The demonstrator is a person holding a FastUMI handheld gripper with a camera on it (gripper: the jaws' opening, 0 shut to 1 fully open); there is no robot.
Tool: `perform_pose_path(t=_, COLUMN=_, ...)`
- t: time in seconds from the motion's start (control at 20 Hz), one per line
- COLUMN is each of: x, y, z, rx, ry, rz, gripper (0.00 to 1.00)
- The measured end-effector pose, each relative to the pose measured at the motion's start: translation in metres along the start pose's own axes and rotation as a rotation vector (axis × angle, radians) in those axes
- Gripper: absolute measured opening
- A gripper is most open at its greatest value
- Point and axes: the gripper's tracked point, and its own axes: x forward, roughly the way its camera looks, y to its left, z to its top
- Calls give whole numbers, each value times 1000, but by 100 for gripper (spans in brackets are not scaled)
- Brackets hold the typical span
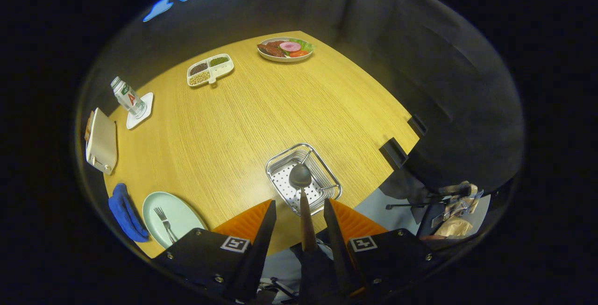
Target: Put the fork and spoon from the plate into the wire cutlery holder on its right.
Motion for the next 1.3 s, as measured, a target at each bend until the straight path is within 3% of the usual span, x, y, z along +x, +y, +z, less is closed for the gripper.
perform_pose_path(t=0.25, x=-18, y=21, z=19, rx=-92, ry=-122, rz=8, gripper=64)
perform_pose_path(t=0.5, x=-37, y=69, z=12, rx=-231, ry=-176, rz=67, gripper=64)
perform_pose_path(t=0.95, x=-63, y=163, z=-62, rx=-434, ry=-156, rz=224, gripper=64)
perform_pose_path(t=1.3, x=-60, y=209, z=-116, rx=-502, ry=-81, rz=293, gripper=64)
